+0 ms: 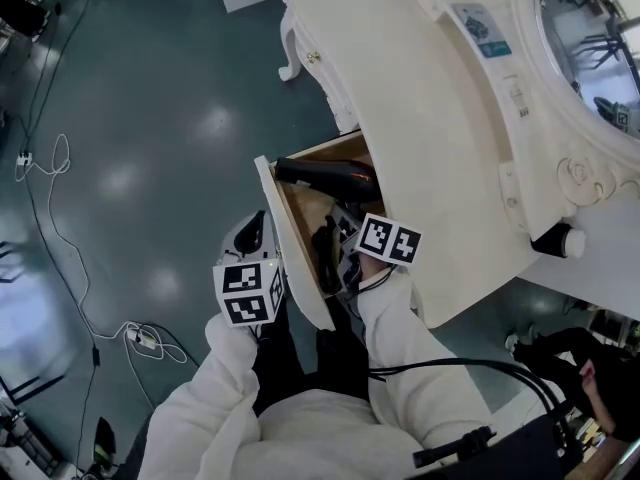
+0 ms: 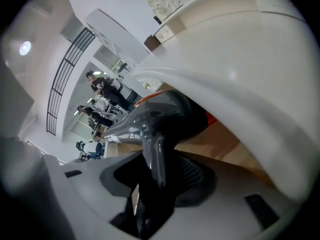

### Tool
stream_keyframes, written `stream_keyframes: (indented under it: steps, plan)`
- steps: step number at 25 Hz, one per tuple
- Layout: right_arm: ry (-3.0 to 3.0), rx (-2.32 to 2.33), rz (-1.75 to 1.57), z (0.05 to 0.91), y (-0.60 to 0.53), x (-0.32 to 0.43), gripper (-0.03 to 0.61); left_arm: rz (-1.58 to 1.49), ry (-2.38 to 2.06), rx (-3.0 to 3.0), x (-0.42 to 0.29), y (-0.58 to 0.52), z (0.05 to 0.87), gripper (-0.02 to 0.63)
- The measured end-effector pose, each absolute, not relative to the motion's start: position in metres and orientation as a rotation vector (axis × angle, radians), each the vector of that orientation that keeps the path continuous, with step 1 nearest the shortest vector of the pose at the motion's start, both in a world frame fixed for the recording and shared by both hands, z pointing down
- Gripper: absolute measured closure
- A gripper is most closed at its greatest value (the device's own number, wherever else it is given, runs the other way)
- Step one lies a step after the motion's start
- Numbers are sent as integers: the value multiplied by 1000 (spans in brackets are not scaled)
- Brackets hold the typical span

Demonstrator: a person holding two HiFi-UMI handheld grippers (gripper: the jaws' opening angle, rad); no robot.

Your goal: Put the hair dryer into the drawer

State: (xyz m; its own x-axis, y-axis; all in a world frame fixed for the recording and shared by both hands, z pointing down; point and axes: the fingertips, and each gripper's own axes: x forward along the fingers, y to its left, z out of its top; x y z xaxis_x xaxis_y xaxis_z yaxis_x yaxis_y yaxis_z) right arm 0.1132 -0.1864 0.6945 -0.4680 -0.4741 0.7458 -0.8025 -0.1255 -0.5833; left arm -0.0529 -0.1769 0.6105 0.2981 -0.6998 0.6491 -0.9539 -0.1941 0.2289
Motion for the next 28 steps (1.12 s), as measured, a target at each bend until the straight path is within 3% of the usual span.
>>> stream_keyframes:
  steps: [28]
  plan:
    - [-1586,1643,1263,728,-182,143,350,594,-1430,1945,-59,-167,632,620]
